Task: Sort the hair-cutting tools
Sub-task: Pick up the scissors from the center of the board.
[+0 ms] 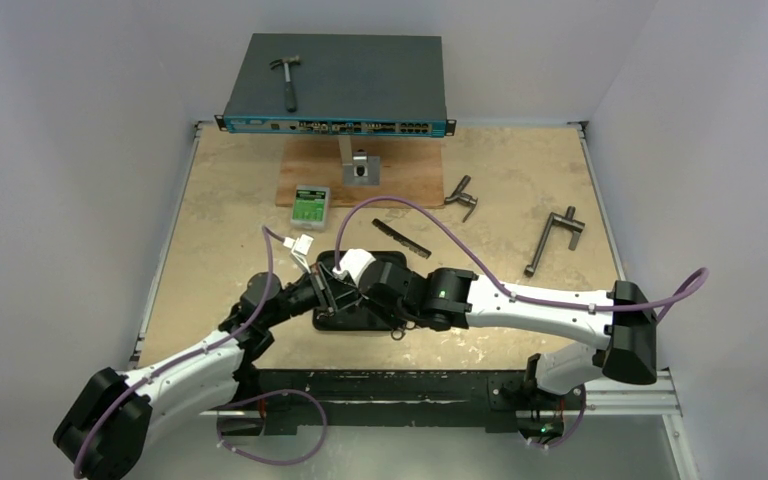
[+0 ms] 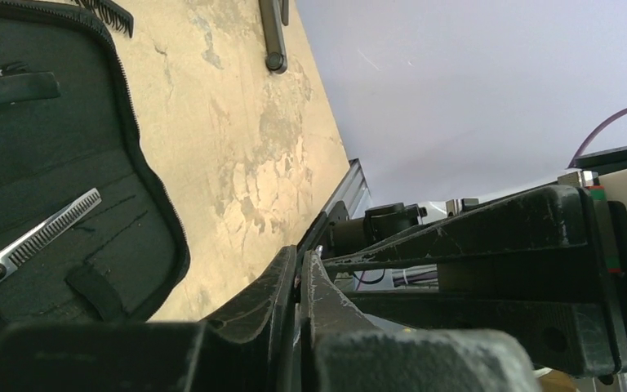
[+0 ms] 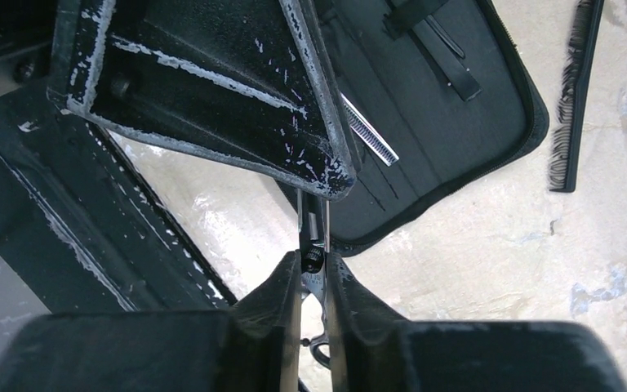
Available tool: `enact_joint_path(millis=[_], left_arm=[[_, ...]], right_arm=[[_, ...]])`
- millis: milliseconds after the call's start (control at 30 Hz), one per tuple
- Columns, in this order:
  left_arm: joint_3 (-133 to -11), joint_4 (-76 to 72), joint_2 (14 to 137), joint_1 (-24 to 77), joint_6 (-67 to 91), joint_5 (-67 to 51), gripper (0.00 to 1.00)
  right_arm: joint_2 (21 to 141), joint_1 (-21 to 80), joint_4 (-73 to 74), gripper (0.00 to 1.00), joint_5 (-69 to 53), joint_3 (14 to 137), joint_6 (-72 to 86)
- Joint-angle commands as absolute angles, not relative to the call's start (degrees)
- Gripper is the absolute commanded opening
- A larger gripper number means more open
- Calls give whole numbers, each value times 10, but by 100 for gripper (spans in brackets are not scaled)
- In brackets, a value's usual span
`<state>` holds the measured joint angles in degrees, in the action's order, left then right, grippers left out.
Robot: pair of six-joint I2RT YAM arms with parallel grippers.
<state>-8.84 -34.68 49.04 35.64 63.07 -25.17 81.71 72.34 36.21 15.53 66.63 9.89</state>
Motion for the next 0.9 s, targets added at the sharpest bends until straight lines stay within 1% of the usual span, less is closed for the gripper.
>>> enact_joint_path(millis=[0, 67, 100, 133, 167, 267, 533, 633, 867], left_arm=[[-66, -384, 482, 355, 648, -228, 0], [-58, -391, 477, 355, 662, -214, 0], [-53, -397, 475, 355, 672, -207, 0], [-48, -402, 474, 355, 682, -201, 0], [-44, -408, 472, 355, 693, -196, 0], [-35, -423, 471, 355, 732, -182, 0], [-10, -438, 460, 355, 861, -147, 0], [-12, -424, 444, 355, 895, -142, 0], [-25, -340, 379, 354, 934, -138, 0]], right_arm=[[783, 726, 337, 22, 165, 680, 112], [776, 726, 338, 37, 174, 679, 116], [771, 726, 338, 42, 179, 677, 119], [765, 726, 337, 47, 187, 674, 121], [759, 725, 332, 49, 191, 671, 122], [747, 726, 322, 54, 193, 659, 122], [745, 726, 305, 59, 198, 638, 116], [746, 726, 294, 64, 198, 634, 114], [757, 726, 278, 65, 220, 623, 97]])
